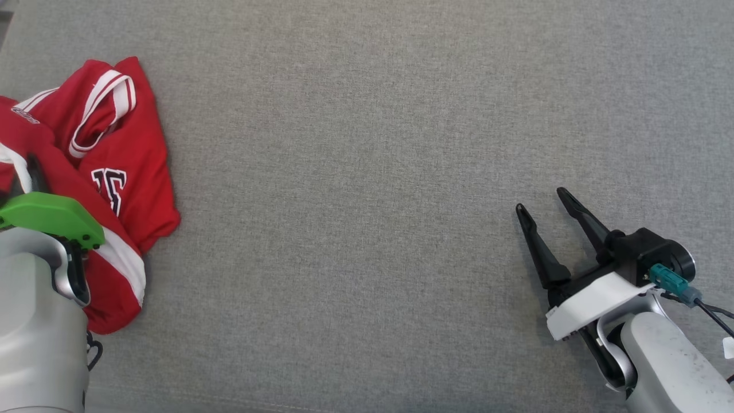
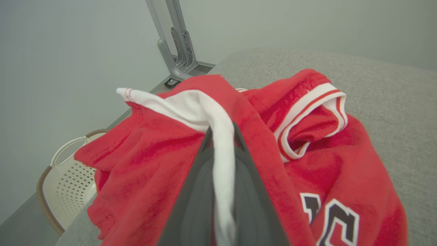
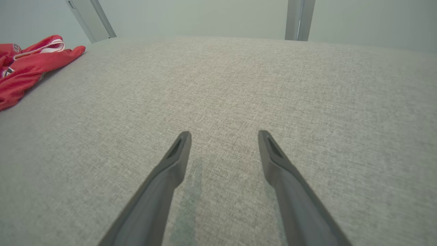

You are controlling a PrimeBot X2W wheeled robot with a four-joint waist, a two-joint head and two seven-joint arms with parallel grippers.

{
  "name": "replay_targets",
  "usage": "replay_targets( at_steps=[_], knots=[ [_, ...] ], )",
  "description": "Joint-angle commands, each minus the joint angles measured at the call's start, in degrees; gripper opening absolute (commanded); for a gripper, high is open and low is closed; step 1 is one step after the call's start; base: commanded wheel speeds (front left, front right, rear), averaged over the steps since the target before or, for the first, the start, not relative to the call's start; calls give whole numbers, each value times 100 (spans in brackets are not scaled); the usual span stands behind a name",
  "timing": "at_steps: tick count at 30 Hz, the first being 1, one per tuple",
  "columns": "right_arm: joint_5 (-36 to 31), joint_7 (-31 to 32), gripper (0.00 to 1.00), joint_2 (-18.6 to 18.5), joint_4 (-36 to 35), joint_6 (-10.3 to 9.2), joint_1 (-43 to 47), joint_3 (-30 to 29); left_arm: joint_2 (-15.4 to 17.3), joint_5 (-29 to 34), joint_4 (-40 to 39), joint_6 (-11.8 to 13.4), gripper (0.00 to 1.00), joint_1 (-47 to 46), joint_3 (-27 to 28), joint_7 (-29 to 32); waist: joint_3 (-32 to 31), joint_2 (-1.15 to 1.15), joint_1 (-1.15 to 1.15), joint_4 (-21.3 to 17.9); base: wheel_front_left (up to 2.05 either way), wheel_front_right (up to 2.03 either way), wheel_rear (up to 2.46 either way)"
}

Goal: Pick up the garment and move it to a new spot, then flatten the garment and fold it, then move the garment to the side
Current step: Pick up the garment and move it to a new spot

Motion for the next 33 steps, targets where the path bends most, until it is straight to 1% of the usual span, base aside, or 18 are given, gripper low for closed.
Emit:
replay_targets(
  at_steps=[1, 5, 10, 13, 15, 18, 20, 22, 23, 27, 28, 31, 33],
  knots=[
    [56, -18, 100, 46, 30, -2, 63, 16, 65, 57, -163, 14, 0, 45, 6, -29, -132, 17, 0, 50, 0, 0, 0],
    [71, -18, 100, 150, 93, -2, 96, 24, 150, 203, -819, 32, 0, 174, 81, -29, -320, 17, 0, 51, 0, 0, 0],
    [114, -18, 100, 337, 131, -2, 135, -35, 177, 509, -1861, -193, 0, 114, -47, -29, -609, 17, 0, -43, 0, 0, 0],
    [128, -18, 100, 471, 168, -2, 211, -59, -4, 685, -2456, -370, 0, 36, -305, -29, -786, 17, 0, -168, 0, 0, 0],
    [138, -18, 100, 568, 185, -2, 231, -76, -207, 812, -2792, -466, 0, 25, -568, -21, -881, 17, 0, -301, 0, 0, 0],
    [146, -18, 100, 701, 189, -2, 244, -96, -616, 792, -3170, -612, 0, 88, -957, -21, -986, 17, 0, -571, 0, 0, 0],
    [163, -18, 100, 768, 199, -2, 250, -98, -878, 647, -3329, -680, 0, 190, -1200, -22, -1026, 17, 0, -792, 0, 0, 0],
    [174, -18, 100, 815, 201, -2, 243, -94, -1057, 468, -3406, -727, 0, 310, -1489, -22, -1043, 17, 0, -1037, 0, 0, 0],
    [174, -18, 100, 815, 201, -2, 243, -94, -1057, 468, -3406, -727, 0, 310, -1489, -22, -1043, 17, 0, -1037, 0, 0, 0],
    [199, -18, 100, 878, 205, -2, 216, -105, -1176, -18, -3462, -761, 0, 447, -2101, -23, -1037, 17, 0, -1538, 0, 0, 0],
    [208, -18, 100, 894, 209, -2, 205, -99, -1180, -303, -3463, -736, 0, 517, -2259, -22, -1027, 17, 0, -1665, 0, 0, 0],
    [236, -17, 100, 924, 229, -2, 185, -76, -1184, -949, -3403, -513, 0, 631, -2659, -23, -983, 17, 0, -1988, 0, 0, 0],
    [249, -17, 100, 938, 234, -2, 189, -104, -1180, -1113, -3199, -338, 0, 709, -2834, -23, -951, 17, 0, -2137, 0, 0, 0]
  ],
)
